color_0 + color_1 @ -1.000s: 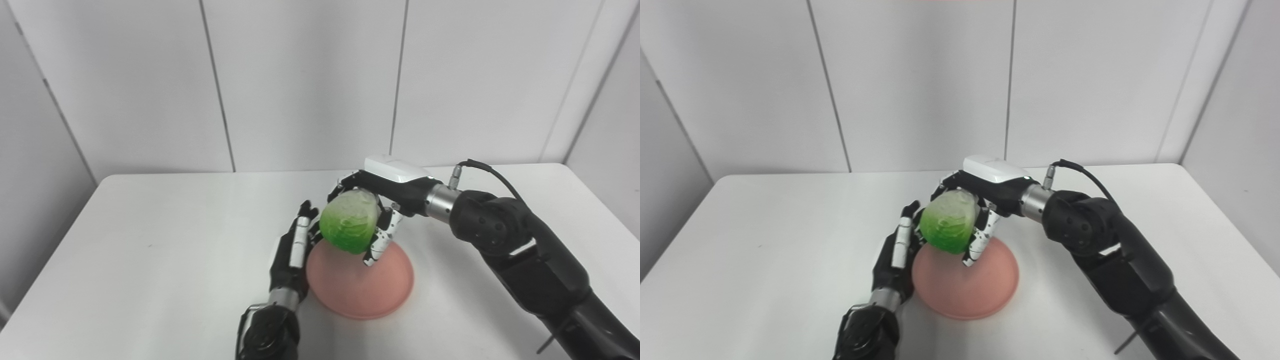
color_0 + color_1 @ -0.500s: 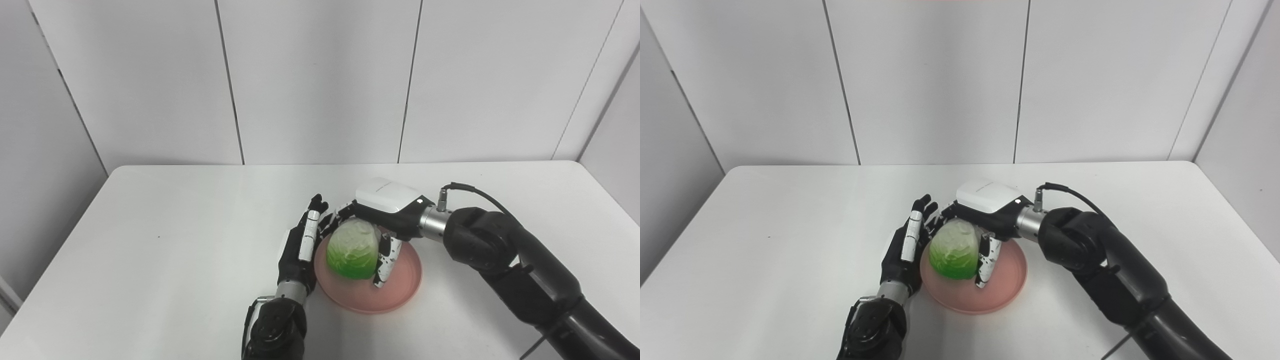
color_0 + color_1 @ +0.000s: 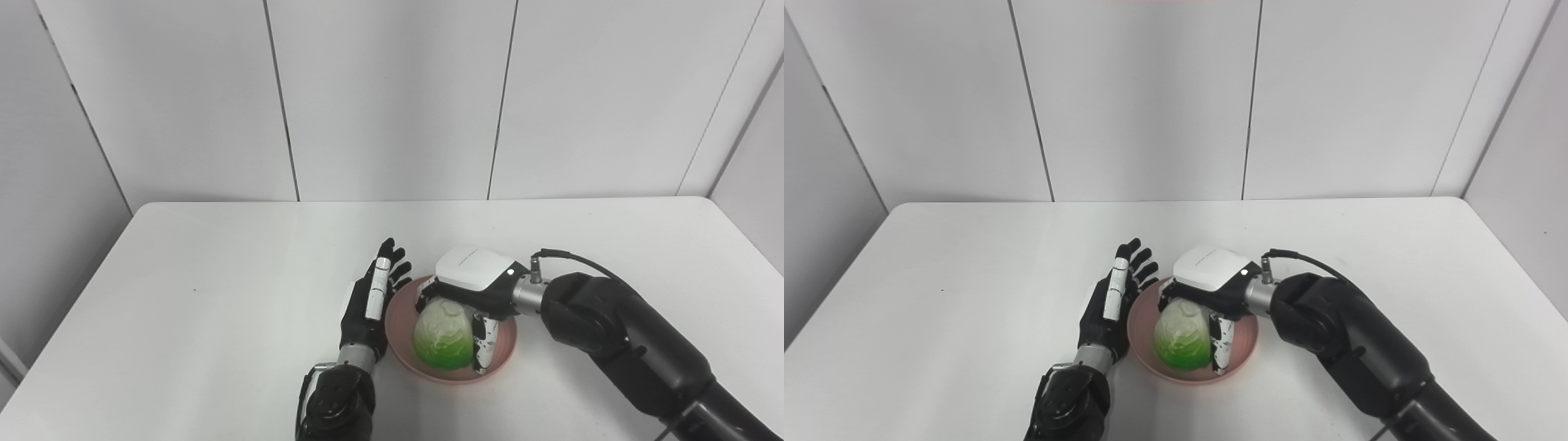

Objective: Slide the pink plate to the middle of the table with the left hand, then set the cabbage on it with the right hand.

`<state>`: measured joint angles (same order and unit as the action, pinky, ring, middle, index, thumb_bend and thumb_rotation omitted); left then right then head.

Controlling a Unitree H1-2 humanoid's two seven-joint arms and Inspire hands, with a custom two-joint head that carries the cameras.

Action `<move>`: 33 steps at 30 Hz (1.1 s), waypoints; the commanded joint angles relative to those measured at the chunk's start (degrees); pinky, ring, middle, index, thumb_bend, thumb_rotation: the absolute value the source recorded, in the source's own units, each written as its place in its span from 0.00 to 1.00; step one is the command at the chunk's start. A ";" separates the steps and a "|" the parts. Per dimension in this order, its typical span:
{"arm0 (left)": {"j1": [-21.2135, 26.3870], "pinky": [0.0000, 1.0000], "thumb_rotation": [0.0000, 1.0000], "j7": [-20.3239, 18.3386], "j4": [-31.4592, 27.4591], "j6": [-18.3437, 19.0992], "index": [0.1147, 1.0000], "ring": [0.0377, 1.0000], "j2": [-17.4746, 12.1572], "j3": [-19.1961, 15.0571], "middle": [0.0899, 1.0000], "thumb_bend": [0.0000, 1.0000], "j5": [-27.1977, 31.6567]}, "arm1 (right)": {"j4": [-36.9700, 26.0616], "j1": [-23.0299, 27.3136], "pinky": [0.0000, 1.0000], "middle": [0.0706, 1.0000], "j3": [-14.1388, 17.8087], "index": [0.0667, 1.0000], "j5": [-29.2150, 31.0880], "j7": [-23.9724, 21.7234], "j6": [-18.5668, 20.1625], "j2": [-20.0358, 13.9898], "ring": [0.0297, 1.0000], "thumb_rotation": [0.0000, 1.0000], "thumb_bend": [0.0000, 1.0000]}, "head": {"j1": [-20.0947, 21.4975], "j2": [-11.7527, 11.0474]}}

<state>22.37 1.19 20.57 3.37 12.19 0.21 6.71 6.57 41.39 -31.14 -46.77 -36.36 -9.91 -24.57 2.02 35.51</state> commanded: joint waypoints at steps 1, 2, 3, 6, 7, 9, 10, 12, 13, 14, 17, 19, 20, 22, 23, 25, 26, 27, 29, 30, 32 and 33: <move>-1.38 0.84 0.93 0.26 0.41 2.69 0.91 0.87 0.36 0.48 0.90 0.72 -0.47 | -0.86 1.84 0.87 0.83 -0.50 0.77 -2.31 -2.06 1.45 -1.15 0.85 0.32 1.00 | 0.04 0.05; -1.44 0.84 0.95 0.11 0.31 2.71 0.91 0.87 0.22 0.72 0.90 0.71 -0.65 | -0.74 1.76 0.96 0.87 -0.70 0.80 -3.02 -2.28 1.32 -1.26 0.90 0.37 1.00 | 0.04 0.05; -1.46 0.84 0.95 0.00 0.38 2.62 0.91 0.87 0.08 0.91 0.90 0.71 -0.84 | -0.57 1.55 0.97 0.88 -0.69 0.81 -3.39 -2.10 1.12 -1.34 0.91 0.38 1.00 | 0.00 0.13; -1.56 0.83 0.95 -0.13 0.16 2.70 0.91 0.87 -0.02 1.24 0.90 0.71 -0.98 | -0.47 0.83 1.00 0.93 -0.39 0.85 -4.48 -0.94 0.82 -1.57 0.95 0.43 1.00 | 0.07 0.27; -1.53 0.82 0.95 -0.15 0.18 2.78 0.91 0.87 -0.01 1.22 0.89 0.71 -0.85 | -0.44 0.69 1.00 0.94 -0.29 0.86 -4.99 -0.25 0.64 -1.65 0.96 0.44 1.00 | 0.07 0.27; -1.44 0.82 0.94 -0.25 0.33 2.87 0.91 0.87 0.05 1.06 0.89 0.71 -0.49 | -0.27 0.69 1.00 0.95 0.03 0.86 -5.45 0.56 0.57 -1.78 0.97 0.46 1.00 | 0.03 0.29; -1.40 0.82 0.94 -0.24 0.41 2.88 0.91 0.87 0.05 1.01 0.89 0.71 -0.42 | -0.27 0.78 1.00 0.95 0.23 0.87 -5.44 0.69 0.61 -1.90 0.97 0.46 1.00 | 0.01 0.33; -1.39 0.83 0.94 -0.25 0.34 2.93 0.91 0.87 0.01 1.01 0.90 0.72 -0.43 | -0.32 0.97 1.00 0.96 0.71 0.87 -5.11 0.71 0.81 -2.14 0.97 0.48 1.00 | -0.06 0.36; -1.39 0.83 0.93 -0.30 0.22 3.04 0.91 0.87 0.03 0.96 0.90 0.71 -0.31 | -0.36 1.04 1.00 0.96 0.95 0.87 -5.04 0.84 0.82 -2.28 0.97 0.48 1.00 | -0.06 0.36; -1.38 0.84 0.93 -0.34 0.14 3.13 0.91 0.87 0.06 0.86 0.90 0.71 -0.13 | -0.52 1.05 1.00 0.96 1.26 0.87 -4.93 0.93 0.96 -2.40 0.97 0.48 1.00 | 0.04 0.43; -1.36 0.84 0.92 -0.62 -0.04 3.11 0.91 0.87 0.01 0.46 0.90 0.72 0.57 | -2.48 0.74 1.00 0.95 3.09 0.86 -4.50 1.10 2.24 -2.94 0.97 0.48 1.00 | 0.04 0.43; -1.42 0.85 0.91 -0.83 -0.49 3.01 0.90 0.87 -0.11 0.27 0.90 0.74 0.91 | -4.54 0.03 1.00 0.93 5.45 0.85 -4.06 2.19 3.26 -3.40 0.95 0.49 1.00 | 0.04 0.43; -1.48 0.86 0.90 -0.88 -0.80 2.91 0.90 0.88 -0.18 0.28 0.90 0.74 0.95 | -5.44 -0.45 1.00 0.92 6.75 0.85 -3.55 2.69 3.67 -3.46 0.95 0.48 1.00 | 0.04 0.43; -1.51 0.87 0.90 -0.74 -1.36 2.76 0.89 0.88 -0.31 0.36 0.90 0.74 0.79 | -6.91 -1.84 1.00 0.91 10.29 0.84 -0.32 3.65 4.42 -3.10 0.94 0.47 1.00 | 0.55 0.38; -1.52 0.87 0.90 -0.62 -1.70 2.76 0.89 0.88 -0.38 0.44 0.90 0.74 0.64 | -7.43 -2.67 1.00 0.91 12.24 0.84 1.93 4.28 4.82 -2.67 0.94 0.49 1.00 | 0.55 0.38; -1.43 0.86 0.90 -0.23 -2.20 2.66 0.89 0.87 -0.55 0.52 0.89 0.74 0.18 | -8.36 -4.61 1.00 0.91 16.00 0.85 6.15 5.49 5.91 -1.86 0.92 0.58 1.00 | 0.32 0.36; -1.39 0.85 0.90 -0.12 -2.32 2.65 0.89 0.86 -0.58 0.52 0.88 0.74 0.08 | -8.58 -5.13 1.00 0.91 16.92 0.86 7.16 5.77 6.25 -1.66 0.92 0.66 0.98 | 0.32 0.36; -1.26 0.85 0.90 0.29 -2.41 2.39 0.89 0.86 -0.69 0.56 0.88 0.74 -0.40 | -8.45 -6.42 0.99 0.91 18.57 0.86 8.40 7.64 6.74 -0.85 0.92 0.69 0.97 | 0.22 0.31; -1.13 0.83 0.90 1.00 -2.62 1.74 0.88 0.85 -0.79 0.58 0.87 0.75 -1.20 | -7.45 -8.60 0.92 0.90 21.42 0.87 10.89 11.30 7.61 1.16 0.91 0.80 0.91 | 0.14 0.31; -1.12 0.82 0.89 1.39 -2.79 1.27 0.88 0.85 -0.78 0.53 0.87 0.74 -1.65 | -6.60 -9.86 0.81 0.88 23.33 0.87 13.06 13.30 8.44 2.85 0.88 0.86 0.89 | 0.06 0.31; -1.13 0.84 0.89 2.51 -2.87 -0.13 0.89 0.86 -0.80 0.62 0.87 0.74 -3.22 | -4.92 -12.02 0.73 0.86 26.56 0.86 16.88 17.12 9.44 6.20 0.83 0.91 0.86 | 0.02 0.31; -1.16 0.86 0.89 2.93 -2.93 -0.57 0.89 0.86 -0.83 0.68 0.86 0.74 -3.89 | -4.56 -12.60 0.71 0.86 27.33 0.86 17.92 18.29 9.77 7.15 0.82 0.93 0.86 | -0.10 0.40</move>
<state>21.10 2.53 18.30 3.35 11.48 1.00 4.00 2.42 27.76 -4.75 -31.24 -20.73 -1.35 -18.48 2.11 35.86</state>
